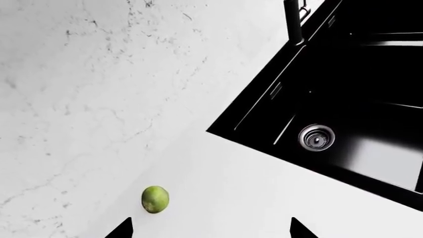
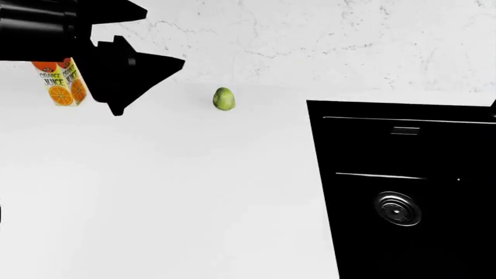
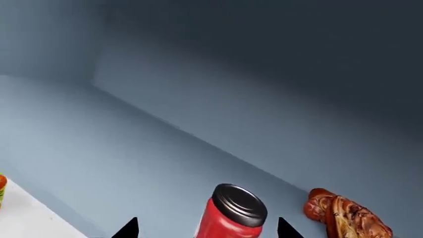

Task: Pick the cereal and jam from the counter and place them in the cabinets closest to them.

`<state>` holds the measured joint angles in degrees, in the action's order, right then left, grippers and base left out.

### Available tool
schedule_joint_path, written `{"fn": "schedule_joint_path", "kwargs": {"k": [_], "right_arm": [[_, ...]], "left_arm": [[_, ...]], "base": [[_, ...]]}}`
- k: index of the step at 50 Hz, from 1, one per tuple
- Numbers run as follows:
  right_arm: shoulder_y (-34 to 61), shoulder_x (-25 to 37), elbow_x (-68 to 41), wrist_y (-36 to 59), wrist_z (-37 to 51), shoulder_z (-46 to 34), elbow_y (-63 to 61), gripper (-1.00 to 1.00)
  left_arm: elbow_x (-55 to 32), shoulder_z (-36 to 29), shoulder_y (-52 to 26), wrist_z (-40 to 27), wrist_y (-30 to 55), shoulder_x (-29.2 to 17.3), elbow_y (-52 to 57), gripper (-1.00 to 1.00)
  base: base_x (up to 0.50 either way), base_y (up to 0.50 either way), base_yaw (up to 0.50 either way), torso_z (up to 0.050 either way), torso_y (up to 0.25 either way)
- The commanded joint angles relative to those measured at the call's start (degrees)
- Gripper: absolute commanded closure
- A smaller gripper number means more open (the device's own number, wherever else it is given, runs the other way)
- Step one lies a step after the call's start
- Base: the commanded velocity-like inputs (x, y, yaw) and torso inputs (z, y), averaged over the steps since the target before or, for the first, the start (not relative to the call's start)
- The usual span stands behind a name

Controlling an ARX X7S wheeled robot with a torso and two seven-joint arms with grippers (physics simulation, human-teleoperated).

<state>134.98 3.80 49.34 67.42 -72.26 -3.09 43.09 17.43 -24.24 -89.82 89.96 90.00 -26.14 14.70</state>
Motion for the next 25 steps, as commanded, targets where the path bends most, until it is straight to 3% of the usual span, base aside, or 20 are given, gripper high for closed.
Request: {"fn": "schedule_joint_path", "kwargs": {"k": [1, 3, 8, 16, 25], "right_arm": [[0.0, -1.9, 12.1, 1.1, -14.0, 0.7, -10.1, -1.00], [0.0, -2.1, 14.3, 1.6, -17.3, 0.7, -12.1, -1.00], [0.0, 2.3, 0.7, 10.4, -17.7, -8.9, -19.9, -1.00], [0.0, 9.9, -14.8, 21.5, -17.7, -17.6, -32.3, -1.00], [-2.4, 15.7, -21.4, 22.6, -17.7, -21.4, -33.4, -1.00]], "left_arm": [[-0.1, 0.2, -1.6, 0.0, 0.0, 0.1, -0.9, -1.00], [-0.1, 0.3, -2.0, 0.0, 0.0, 0.1, -1.2, -1.00], [-0.2, 0.1, -3.2, 0.0, 0.0, -0.1, -1.8, -1.00], [-0.2, -0.2, -4.7, 0.0, 0.0, 0.2, -2.5, -1.00], [-0.3, -0.7, -6.4, 0.0, 0.0, 0.8, -3.4, -1.00]], "base": [[0.00, 0.00, 0.00, 0.000, 0.000], [0.00, 0.00, 0.00, 0.000, 0.000], [0.00, 0.00, 0.00, 0.000, 0.000], [0.00, 0.00, 0.00, 0.000, 0.000], [0.00, 0.00, 0.00, 0.000, 0.000]]}}
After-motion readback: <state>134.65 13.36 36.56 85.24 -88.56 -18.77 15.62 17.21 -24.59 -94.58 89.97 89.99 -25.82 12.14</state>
